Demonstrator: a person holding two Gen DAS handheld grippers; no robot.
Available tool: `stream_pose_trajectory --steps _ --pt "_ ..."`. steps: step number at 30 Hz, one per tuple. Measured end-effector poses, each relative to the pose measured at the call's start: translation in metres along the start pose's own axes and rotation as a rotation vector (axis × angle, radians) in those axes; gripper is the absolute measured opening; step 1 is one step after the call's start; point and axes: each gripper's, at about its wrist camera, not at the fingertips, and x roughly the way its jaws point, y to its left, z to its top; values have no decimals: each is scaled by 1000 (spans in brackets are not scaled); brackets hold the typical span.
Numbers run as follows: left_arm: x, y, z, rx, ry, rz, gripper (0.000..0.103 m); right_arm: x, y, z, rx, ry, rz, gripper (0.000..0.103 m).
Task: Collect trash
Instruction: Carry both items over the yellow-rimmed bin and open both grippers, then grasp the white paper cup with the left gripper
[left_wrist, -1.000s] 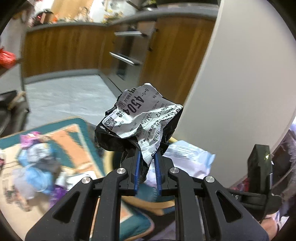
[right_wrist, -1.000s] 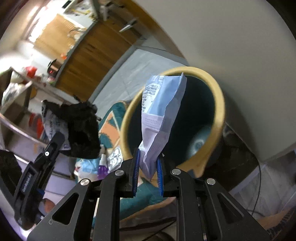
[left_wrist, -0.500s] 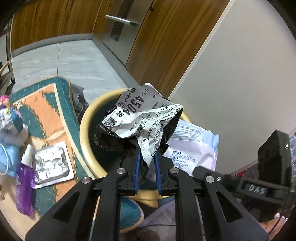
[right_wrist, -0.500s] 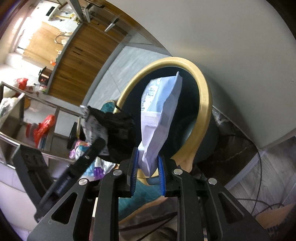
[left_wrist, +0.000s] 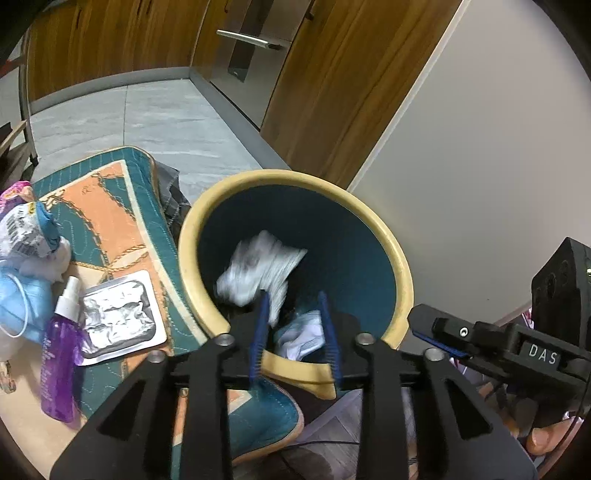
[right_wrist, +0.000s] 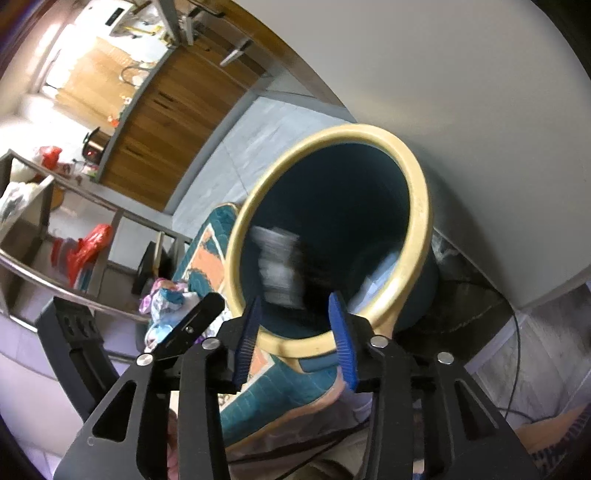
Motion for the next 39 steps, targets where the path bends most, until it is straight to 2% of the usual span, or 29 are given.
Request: stream_pose_trajectory --steps 3,5,9,11,14,19,24,31,39 --pt "-12 2 -1 15 -28 11 45 0 3 0 -12 -4 6 44" --pt "-21 4 -1 27 -52 22 58 2 3 0 -14 -3 9 47" --pt "-41 8 -6 51 -89 27 71 4 7 -1 -34 -5 8 54" --pt "-51 11 -9 61 -101 36 78 5 11 -2 -52 -7 8 62" --pt "-68 21 -16 53 -131 49 84 7 18 -4 -82 -10 3 68" --pt "-94 42 -28 32 -174 88 89 12 36 -10 -169 -7 -6 76" --pt "-121 80 -42 -17 -196 164 89 14 52 -14 -261 -3 -19 79" --pt "-164 145 -62 -120 -231 283 89 18 67 -24 -344 23 -25 81" --pt "-200 238 -74 -287 -253 440 89 30 97 -39 -436 69 -17 83"
